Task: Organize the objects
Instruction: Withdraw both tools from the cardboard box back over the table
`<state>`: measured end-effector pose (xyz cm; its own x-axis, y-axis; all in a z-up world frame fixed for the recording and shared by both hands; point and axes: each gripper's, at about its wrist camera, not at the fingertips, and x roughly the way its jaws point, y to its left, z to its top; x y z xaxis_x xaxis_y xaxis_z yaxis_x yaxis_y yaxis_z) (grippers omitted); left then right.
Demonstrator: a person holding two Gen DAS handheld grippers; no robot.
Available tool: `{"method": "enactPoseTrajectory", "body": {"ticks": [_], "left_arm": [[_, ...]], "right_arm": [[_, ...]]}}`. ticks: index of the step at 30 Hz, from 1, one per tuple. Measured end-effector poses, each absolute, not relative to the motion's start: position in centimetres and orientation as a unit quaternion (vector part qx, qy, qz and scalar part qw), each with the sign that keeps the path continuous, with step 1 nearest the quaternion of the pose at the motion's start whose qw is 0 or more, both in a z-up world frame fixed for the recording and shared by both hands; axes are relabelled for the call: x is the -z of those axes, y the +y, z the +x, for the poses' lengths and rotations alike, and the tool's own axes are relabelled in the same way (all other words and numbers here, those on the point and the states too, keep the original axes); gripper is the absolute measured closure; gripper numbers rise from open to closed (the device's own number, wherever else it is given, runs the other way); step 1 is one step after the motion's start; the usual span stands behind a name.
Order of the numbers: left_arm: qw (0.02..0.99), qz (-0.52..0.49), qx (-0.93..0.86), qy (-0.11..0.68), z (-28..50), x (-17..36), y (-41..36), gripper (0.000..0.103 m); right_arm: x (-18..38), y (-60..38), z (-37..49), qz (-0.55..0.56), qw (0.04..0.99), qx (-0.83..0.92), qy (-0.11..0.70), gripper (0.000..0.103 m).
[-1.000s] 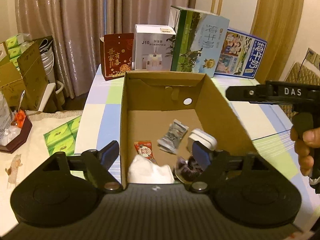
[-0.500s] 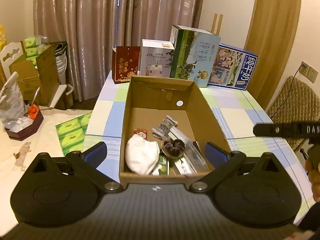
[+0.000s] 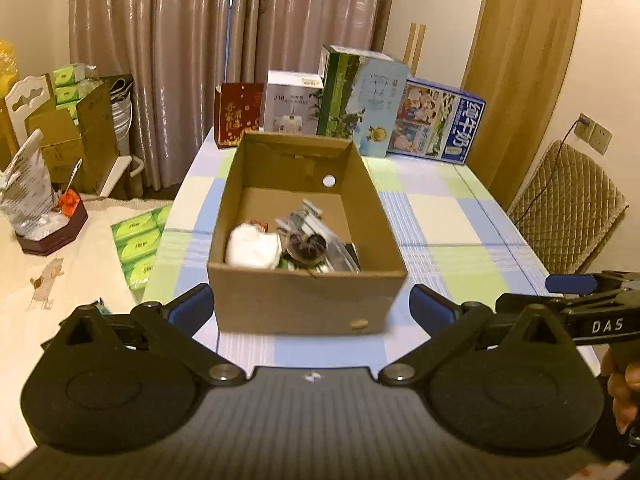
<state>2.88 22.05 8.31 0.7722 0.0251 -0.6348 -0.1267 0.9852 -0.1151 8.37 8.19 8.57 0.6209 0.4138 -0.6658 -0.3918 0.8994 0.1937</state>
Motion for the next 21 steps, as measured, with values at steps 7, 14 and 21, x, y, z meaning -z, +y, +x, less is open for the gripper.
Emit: {"method": "enactPoseTrajectory", "body": {"ticks": [7, 14, 21], "left_arm": [[0.933, -0.077, -0.078, 0.342, 0.8, -7.7, 20.5, 0.001], [0.928, -0.081, -0.102, 0.348, -0.7, -7.5, 19.8, 0.001], [0.926, -0.079, -0.104, 0.355, -2.0, -7.0, 19.2, 0.001]], "right_arm": [[-8.0, 7.3, 5.8, 0.003, 0.898, -0.221, 0.381, 0.002], [-8.0, 7.2, 4.2, -0.009, 0.901, -0.211, 0.379, 0.002], [-8.1, 7.3, 3.7, -0.011, 0.902, -0.209, 0.377, 0.002]]}}
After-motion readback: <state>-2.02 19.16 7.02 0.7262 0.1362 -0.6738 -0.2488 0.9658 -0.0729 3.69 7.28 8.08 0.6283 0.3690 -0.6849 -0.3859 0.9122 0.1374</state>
